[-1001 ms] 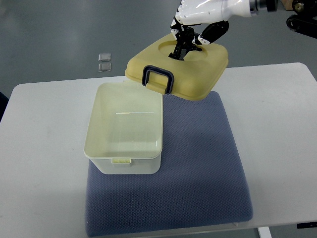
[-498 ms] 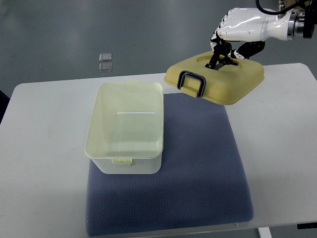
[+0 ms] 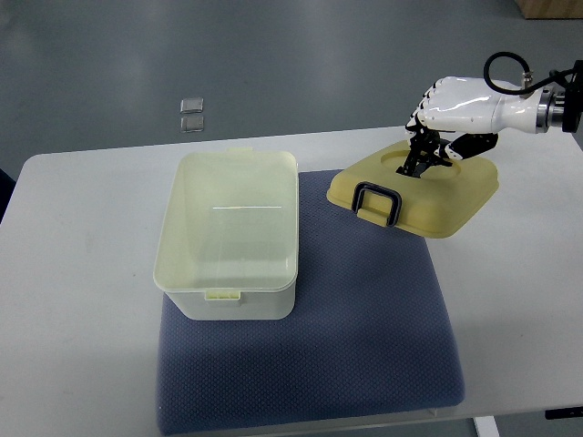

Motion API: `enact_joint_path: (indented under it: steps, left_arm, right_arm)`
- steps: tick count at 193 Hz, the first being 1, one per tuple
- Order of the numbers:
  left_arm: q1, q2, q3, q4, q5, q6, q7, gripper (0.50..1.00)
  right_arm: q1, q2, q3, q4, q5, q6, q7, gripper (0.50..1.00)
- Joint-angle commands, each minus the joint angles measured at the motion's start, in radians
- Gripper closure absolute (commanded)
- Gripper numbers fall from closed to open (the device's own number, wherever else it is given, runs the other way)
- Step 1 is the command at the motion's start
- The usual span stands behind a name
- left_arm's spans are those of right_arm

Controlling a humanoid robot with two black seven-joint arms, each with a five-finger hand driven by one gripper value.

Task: Open white storage box with right hand
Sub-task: 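Lower the lid onto the cushion beside the box and release it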

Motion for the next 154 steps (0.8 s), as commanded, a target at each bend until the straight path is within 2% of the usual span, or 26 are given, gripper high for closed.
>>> enact_joint_path:
  steps: [1, 34, 108, 154]
  left_arm:
    - [0.000, 0.000, 0.000, 0.000, 0.001, 0.000, 0.000, 0.500]
    - [0.000, 0.000, 0.000, 0.000, 0.000, 0.000, 0.000, 0.500]
    - [0.000, 0.000, 0.000, 0.000, 0.000, 0.000, 0.000, 0.500]
    - [0.000, 0.000, 0.000, 0.000, 0.000, 0.000, 0.000, 0.500]
  right_arm:
    - [-0.038, 0.003, 0.035, 0.000, -0.021, -0.001, 0.000, 1.000]
    - [-0.073, 0.020, 0.045, 0.003, -0.033, -0.003, 0.000, 1.000]
    - [-0.113, 0.046, 0.045, 0.118, -0.089, -0.023, 0.000, 1.000]
    - [-0.115, 0.071, 0.045, 0.146, -0.090, -0.026, 0.000, 1.000]
